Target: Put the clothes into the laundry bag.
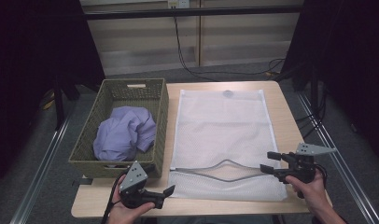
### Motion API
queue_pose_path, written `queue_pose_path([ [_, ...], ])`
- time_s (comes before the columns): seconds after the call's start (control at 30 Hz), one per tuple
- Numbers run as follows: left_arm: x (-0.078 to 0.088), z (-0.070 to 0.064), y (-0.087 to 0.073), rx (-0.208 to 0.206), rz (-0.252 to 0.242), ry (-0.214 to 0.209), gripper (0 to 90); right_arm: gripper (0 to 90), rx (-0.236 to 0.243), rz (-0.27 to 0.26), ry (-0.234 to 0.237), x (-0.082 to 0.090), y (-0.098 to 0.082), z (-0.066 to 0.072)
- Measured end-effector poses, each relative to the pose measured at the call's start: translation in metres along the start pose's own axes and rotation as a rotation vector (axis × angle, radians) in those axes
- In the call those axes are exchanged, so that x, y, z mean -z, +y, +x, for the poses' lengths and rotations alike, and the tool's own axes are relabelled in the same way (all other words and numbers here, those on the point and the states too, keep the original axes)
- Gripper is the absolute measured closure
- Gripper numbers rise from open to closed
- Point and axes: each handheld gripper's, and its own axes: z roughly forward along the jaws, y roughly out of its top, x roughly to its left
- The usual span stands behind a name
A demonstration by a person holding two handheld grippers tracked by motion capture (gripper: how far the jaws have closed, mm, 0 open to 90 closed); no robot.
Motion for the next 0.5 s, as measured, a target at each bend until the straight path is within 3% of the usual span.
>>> queue_pose_path([
  [0.2,-0.002,-0.002,0.000,-0.019,0.007,-0.005,3.4,29.1,0.002,0.038,0.000,-0.004,-0.001,0.002],
  [0.23,-0.001,-0.003,0.000,-0.029,0.009,-0.009,3.4,30.1,0.007,0.048,0.026,-0.006,0.000,0.005],
  [0.33,-0.001,-0.004,0.000,-0.034,0.004,-0.013,3.4,30.7,0.010,0.062,0.044,-0.009,0.000,0.007],
  [0.37,-0.001,-0.006,0.000,-0.038,0.004,-0.014,3.4,31.8,0.016,0.079,0.072,-0.015,0.002,0.011],
  [0.5,-0.002,-0.009,-0.001,-0.060,0.017,-0.025,3.6,34.3,0.025,0.090,0.111,-0.027,0.008,0.018],
])
